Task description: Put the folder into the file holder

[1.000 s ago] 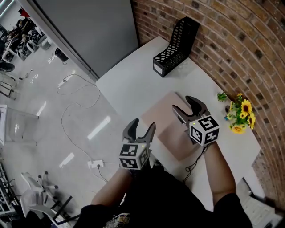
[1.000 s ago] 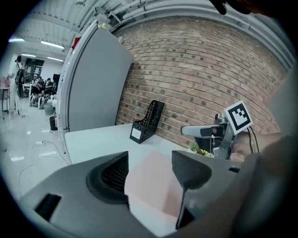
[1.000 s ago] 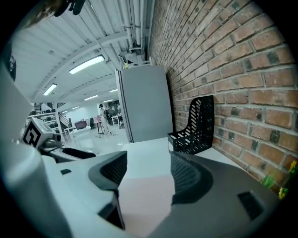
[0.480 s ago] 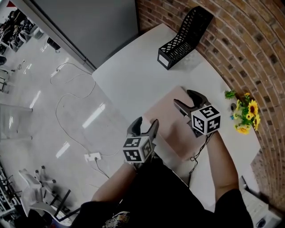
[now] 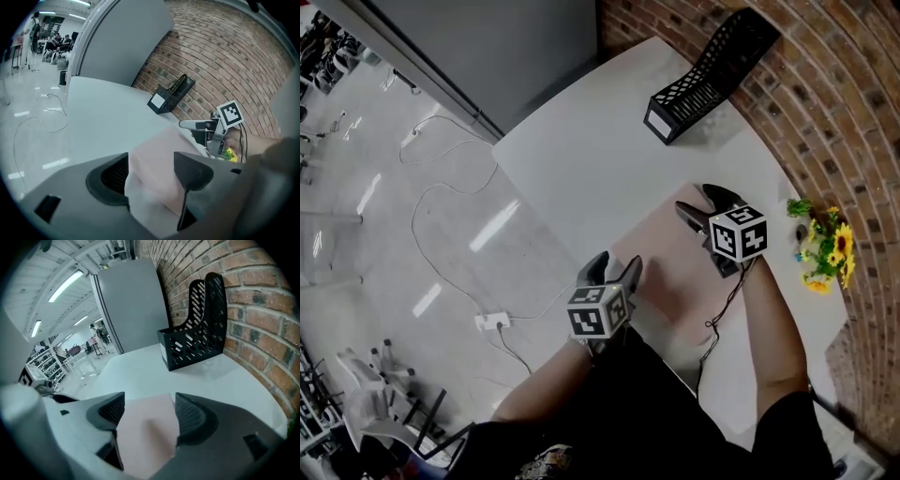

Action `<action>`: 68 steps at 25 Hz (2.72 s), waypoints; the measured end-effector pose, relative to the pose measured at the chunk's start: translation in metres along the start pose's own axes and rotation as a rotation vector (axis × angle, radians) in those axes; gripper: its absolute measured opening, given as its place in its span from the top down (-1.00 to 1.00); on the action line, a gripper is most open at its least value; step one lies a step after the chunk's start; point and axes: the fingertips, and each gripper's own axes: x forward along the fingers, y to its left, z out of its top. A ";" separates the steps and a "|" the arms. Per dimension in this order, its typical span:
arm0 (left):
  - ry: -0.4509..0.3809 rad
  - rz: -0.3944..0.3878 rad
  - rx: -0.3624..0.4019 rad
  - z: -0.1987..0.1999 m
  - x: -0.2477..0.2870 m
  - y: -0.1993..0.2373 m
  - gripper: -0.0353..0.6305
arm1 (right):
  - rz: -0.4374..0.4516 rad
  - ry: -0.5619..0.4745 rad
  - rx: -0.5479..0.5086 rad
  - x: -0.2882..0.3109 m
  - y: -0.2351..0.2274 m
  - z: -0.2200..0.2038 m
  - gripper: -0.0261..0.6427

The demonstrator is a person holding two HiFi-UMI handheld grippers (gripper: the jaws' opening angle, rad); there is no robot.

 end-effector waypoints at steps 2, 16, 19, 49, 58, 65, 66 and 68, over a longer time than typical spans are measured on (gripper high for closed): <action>0.012 0.000 -0.012 -0.001 0.005 0.004 0.03 | 0.014 0.025 0.017 0.008 -0.004 -0.002 -0.12; 0.056 0.021 -0.092 -0.003 0.028 0.016 0.02 | 0.143 0.236 0.021 0.038 -0.011 -0.025 -0.17; 0.051 0.026 -0.091 -0.002 0.029 0.017 0.02 | 0.155 0.224 0.041 0.040 -0.012 -0.025 -0.19; -0.258 0.038 0.226 0.122 -0.044 -0.053 0.02 | 0.038 -0.292 -0.109 -0.088 0.018 0.110 -0.13; -0.483 0.048 0.422 0.184 -0.097 -0.100 0.02 | 0.002 -0.575 -0.130 -0.162 0.038 0.154 -0.14; -0.596 0.040 0.538 0.197 -0.127 -0.131 0.03 | 0.007 -0.654 -0.123 -0.195 0.046 0.151 -0.14; -0.603 0.039 0.549 0.195 -0.129 -0.133 0.03 | 0.009 -0.653 -0.122 -0.198 0.046 0.148 -0.14; -0.610 0.034 0.556 0.191 -0.133 -0.137 0.03 | 0.013 -0.650 -0.119 -0.203 0.047 0.143 -0.14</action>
